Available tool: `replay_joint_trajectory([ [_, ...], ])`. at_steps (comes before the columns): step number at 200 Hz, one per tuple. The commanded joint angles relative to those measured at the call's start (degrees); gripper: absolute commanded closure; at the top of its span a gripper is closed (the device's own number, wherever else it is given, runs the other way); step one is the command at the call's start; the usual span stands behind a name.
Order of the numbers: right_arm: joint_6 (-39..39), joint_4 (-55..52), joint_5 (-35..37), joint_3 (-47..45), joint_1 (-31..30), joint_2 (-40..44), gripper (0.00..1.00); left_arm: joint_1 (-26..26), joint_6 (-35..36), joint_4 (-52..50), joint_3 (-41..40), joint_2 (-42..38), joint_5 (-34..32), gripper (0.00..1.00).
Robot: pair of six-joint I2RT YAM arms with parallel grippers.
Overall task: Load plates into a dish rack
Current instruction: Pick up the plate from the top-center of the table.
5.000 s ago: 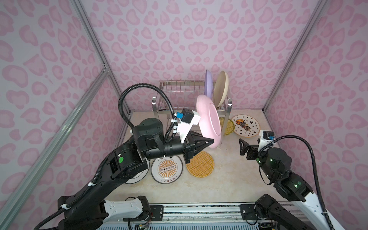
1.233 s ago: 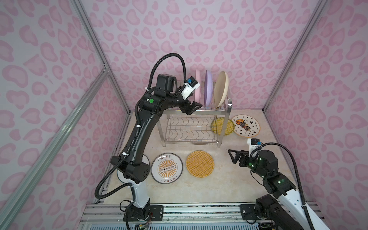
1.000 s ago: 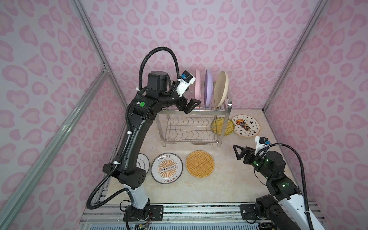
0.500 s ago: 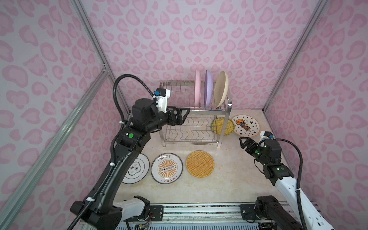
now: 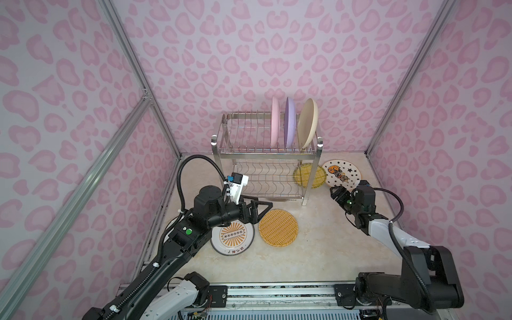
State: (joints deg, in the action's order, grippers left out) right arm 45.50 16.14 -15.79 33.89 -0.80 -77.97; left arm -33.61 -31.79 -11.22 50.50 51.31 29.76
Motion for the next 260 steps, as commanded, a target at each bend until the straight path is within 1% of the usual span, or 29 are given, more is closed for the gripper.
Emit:
replay_joint_trajectory([
  [1, 1.0, 11.5, -1.3, 2.3, -1.2, -6.7, 0.18, -1.2, 0.1, 5.1, -1.9, 0.6, -0.5, 0.03],
  [22, 2.0, 15.2, -2.2, 6.7, -2.0, -15.2, 0.23, -2.0, -1.2, 6.5, -2.7, 2.6, -0.1, 0.03],
  [36, 4.4, 18.7, -3.0, 8.6, -1.9, -20.2, 0.26, -2.9, -2.1, 7.6, -2.9, 3.6, 0.3, 0.03],
  [69, 7.9, 23.5, -5.6, 12.8, -1.9, -30.2, 0.31, -5.2, -3.2, 9.5, -3.6, 3.5, -0.5, 0.03],
  [99, 9.1, 26.1, -6.5, 14.8, -1.6, -35.1, 0.32, -6.5, -4.3, 10.7, -4.8, 4.1, -0.9, 0.03],
  [122, 10.1, 27.7, -7.7, 16.2, -1.2, -37.9, 0.36, -7.6, -4.4, 10.9, -5.0, 5.2, -1.3, 0.03],
  [141, 11.8, 29.9, -9.1, 17.3, -0.9, -40.2, 0.45, -8.1, -4.6, 11.2, -5.0, 6.0, -2.0, 0.03],
  [150, 12.9, 31.6, -9.5, 17.5, -0.8, -41.1, 0.48, -8.2, -4.7, 11.5, -4.9, 6.4, -2.1, 0.03],
  [164, 14.5, 34.0, -10.1, 17.6, -0.6, -42.2, 0.57, -8.5, -4.8, 11.6, -4.5, 7.1, -2.2, 0.03],
  [171, 15.1, 34.7, -10.1, 17.6, -0.6, -42.6, 0.59, -8.5, -4.9, 11.6, -4.3, 7.3, -2.4, 0.03],
  [185, 15.1, 35.3, -10.3, 18.2, -0.7, -43.0, 0.64, -8.7, -5.0, 11.8, -4.0, 7.7, -2.4, 0.03],
  [194, 15.1, 35.3, -10.6, 18.6, -0.5, -43.3, 0.72, -8.8, -5.0, 12.1, -4.0, 7.9, -2.1, 0.03],
  [206, 15.2, 35.9, -10.7, 18.8, -0.5, -43.4, 0.76, -8.9, -5.2, 12.5, -3.9, 8.0, -1.7, 0.03],
  [216, 15.3, 36.7, -10.6, 18.6, -0.5, -43.5, 0.82, -9.1, -5.5, 13.0, -4.0, 8.2, -1.3, 0.03],
  [225, 15.5, 37.2, -10.7, 18.7, -0.4, -43.5, 0.83, -9.2, -5.6, 13.3, -4.1, 8.3, -0.8, 0.03],
  [244, 16.2, 38.7, -11.0, 18.5, -0.4, -43.2, 0.93, -9.5, -6.0, 14.6, -4.8, 8.5, 0.4, 0.03],
  [260, 16.2, 39.3, -11.1, 18.5, -0.4, -42.8, 0.97, -9.8, -6.4, 16.1, -5.4, 8.6, 1.3, 0.03],
])
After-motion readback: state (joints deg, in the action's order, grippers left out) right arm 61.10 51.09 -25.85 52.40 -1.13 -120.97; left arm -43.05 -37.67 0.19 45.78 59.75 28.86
